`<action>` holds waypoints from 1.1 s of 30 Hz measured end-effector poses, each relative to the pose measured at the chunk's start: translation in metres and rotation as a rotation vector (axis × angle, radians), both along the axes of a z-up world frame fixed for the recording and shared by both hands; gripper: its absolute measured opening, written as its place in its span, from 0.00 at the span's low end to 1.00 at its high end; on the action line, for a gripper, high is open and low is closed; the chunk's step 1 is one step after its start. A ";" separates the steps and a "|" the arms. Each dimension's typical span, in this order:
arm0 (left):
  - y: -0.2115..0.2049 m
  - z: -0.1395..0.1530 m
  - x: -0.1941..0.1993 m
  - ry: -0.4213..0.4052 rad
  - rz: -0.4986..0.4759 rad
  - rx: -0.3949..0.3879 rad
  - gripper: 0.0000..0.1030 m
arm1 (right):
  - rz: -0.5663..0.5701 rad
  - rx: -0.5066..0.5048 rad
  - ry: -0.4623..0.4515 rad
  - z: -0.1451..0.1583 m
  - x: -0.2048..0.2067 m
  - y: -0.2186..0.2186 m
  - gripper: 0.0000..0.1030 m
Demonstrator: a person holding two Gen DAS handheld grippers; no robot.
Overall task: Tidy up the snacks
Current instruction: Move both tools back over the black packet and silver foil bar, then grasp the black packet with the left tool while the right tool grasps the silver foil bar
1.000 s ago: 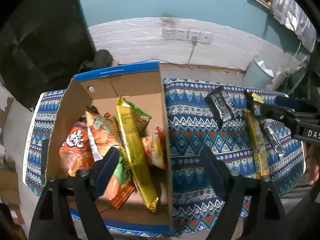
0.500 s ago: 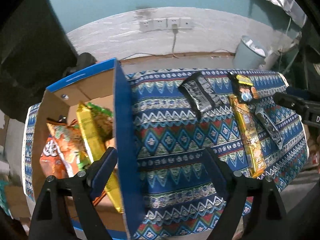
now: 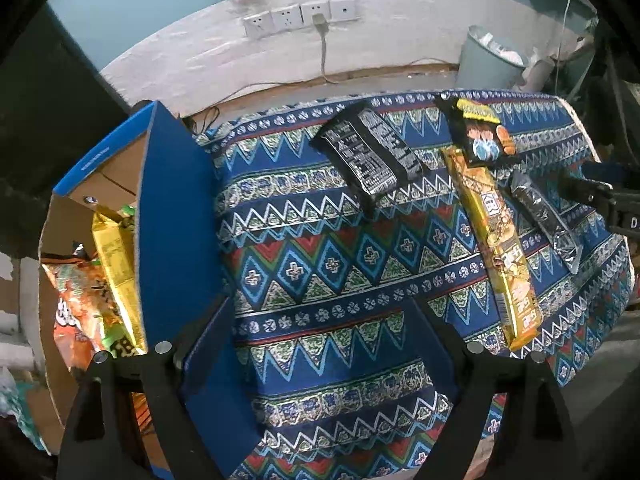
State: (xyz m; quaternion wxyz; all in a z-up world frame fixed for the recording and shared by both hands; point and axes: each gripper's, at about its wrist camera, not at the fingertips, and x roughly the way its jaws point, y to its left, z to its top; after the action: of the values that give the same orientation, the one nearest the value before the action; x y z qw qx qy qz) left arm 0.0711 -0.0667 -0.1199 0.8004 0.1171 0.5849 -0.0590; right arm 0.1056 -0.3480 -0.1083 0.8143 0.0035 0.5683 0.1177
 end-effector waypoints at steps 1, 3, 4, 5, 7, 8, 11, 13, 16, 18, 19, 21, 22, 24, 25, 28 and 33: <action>-0.002 -0.003 0.002 0.004 -0.003 0.004 0.85 | 0.002 -0.007 0.008 -0.005 0.000 -0.002 0.76; -0.006 -0.009 0.005 0.013 -0.007 0.014 0.85 | 0.012 -0.025 0.028 -0.018 0.001 -0.004 0.76; -0.008 -0.011 0.006 0.017 -0.007 0.018 0.85 | 0.014 -0.030 0.038 -0.023 0.001 -0.005 0.76; -0.010 -0.015 0.008 0.022 -0.008 0.021 0.85 | 0.015 -0.033 0.049 -0.029 0.001 -0.006 0.76; -0.015 -0.021 0.013 0.036 -0.012 0.026 0.85 | 0.014 -0.037 0.073 -0.040 0.001 -0.009 0.76; -0.017 -0.023 0.015 0.043 -0.013 0.027 0.85 | 0.013 -0.040 0.083 -0.045 0.001 -0.011 0.76; -0.022 -0.031 0.020 0.065 -0.015 0.026 0.85 | 0.001 -0.051 0.112 -0.060 0.002 -0.016 0.76; -0.024 -0.036 0.023 0.079 -0.012 0.018 0.85 | -0.004 -0.052 0.124 -0.067 0.002 -0.018 0.75; -0.024 -0.041 0.031 0.098 0.012 -0.012 0.85 | -0.010 -0.049 0.137 -0.078 0.002 -0.020 0.75; -0.022 -0.044 0.040 0.105 0.044 -0.043 0.85 | -0.011 -0.051 0.141 -0.083 0.002 -0.021 0.75; -0.021 -0.045 0.045 0.108 0.057 -0.057 0.85 | -0.011 -0.051 0.142 -0.085 0.003 -0.022 0.73; -0.019 -0.048 0.058 0.116 0.088 -0.086 0.85 | -0.011 -0.046 0.153 -0.091 0.004 -0.022 0.61; -0.018 -0.048 0.064 0.115 0.101 -0.095 0.85 | -0.011 -0.050 0.154 -0.093 0.003 -0.022 0.56; -0.018 -0.049 0.077 0.104 0.137 -0.109 0.85 | -0.002 -0.057 0.137 -0.092 0.003 -0.021 0.45; -0.017 -0.050 0.083 0.100 0.149 -0.118 0.85 | -0.002 -0.059 0.135 -0.092 0.003 -0.020 0.36; -0.017 -0.051 0.101 0.099 0.191 -0.157 0.85 | -0.012 -0.045 0.131 -0.090 0.005 -0.022 0.27; -0.023 -0.052 0.124 0.073 0.228 -0.197 0.85 | -0.058 -0.023 0.080 -0.073 0.022 -0.036 0.27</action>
State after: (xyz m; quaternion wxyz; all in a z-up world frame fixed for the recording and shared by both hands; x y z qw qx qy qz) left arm 0.1949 -0.0893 -0.1717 0.7876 -0.0314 0.6147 -0.0291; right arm 0.1277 -0.3841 -0.1818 0.7941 0.0154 0.6013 0.0874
